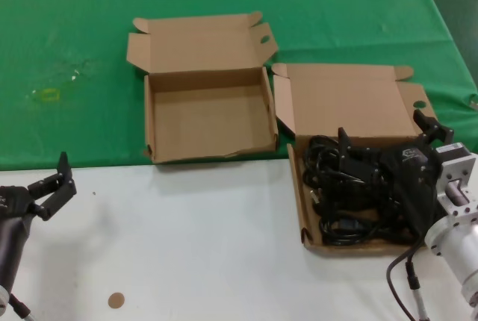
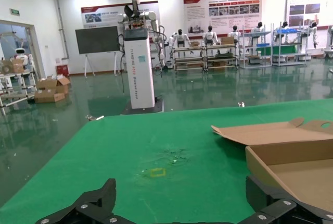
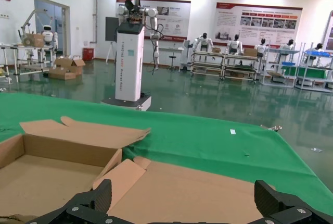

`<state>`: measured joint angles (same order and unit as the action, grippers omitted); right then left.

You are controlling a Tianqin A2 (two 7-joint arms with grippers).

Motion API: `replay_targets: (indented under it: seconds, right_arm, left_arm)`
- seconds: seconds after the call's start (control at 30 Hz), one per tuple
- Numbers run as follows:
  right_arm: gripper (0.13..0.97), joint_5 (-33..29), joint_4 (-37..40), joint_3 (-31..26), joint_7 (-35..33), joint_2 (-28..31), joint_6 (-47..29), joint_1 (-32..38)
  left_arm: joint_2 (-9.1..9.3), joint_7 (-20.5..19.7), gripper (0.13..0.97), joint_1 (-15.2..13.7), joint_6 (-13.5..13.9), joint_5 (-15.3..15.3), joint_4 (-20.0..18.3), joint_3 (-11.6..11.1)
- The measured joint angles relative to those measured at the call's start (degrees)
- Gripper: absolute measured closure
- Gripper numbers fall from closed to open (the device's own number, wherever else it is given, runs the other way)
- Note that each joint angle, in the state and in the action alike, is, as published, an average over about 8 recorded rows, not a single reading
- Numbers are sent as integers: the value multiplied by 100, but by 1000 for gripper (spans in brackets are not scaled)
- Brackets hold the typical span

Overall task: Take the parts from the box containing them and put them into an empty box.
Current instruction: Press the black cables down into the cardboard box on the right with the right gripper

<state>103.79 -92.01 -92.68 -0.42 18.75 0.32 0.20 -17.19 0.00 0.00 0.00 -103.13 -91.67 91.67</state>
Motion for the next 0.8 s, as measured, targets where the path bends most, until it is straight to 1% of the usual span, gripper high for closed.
replay_targets:
  seconds: [0.27, 0.3, 0.43, 0.57, 0.7, 0.8]
  right_arm:
    - [129, -16, 23, -5, -17, -18, 31, 8]
    - [129, -9, 27, -19, -16, -8, 42, 10]
    - [129, 68, 35, -135, 0, 97, 124, 25]
    - [129, 247, 29, -356, 9, 333, 271, 52]
    - [129, 499, 6, -641, -19, 678, 438, 86]
    - [129, 669, -17, -843, -56, 947, 529, 109]
  left_arm:
    - [0, 0, 287, 0, 0, 0, 0, 0]
    - [0, 0, 287, 0, 0, 0, 0, 0]
    - [0, 0, 380, 0, 0, 0, 0, 0]
    - [0, 0, 472, 0, 0, 0, 0, 0]
    - [0, 0, 472, 0, 0, 0, 0, 0]
    - [0, 0, 556, 0, 0, 0, 0, 0]
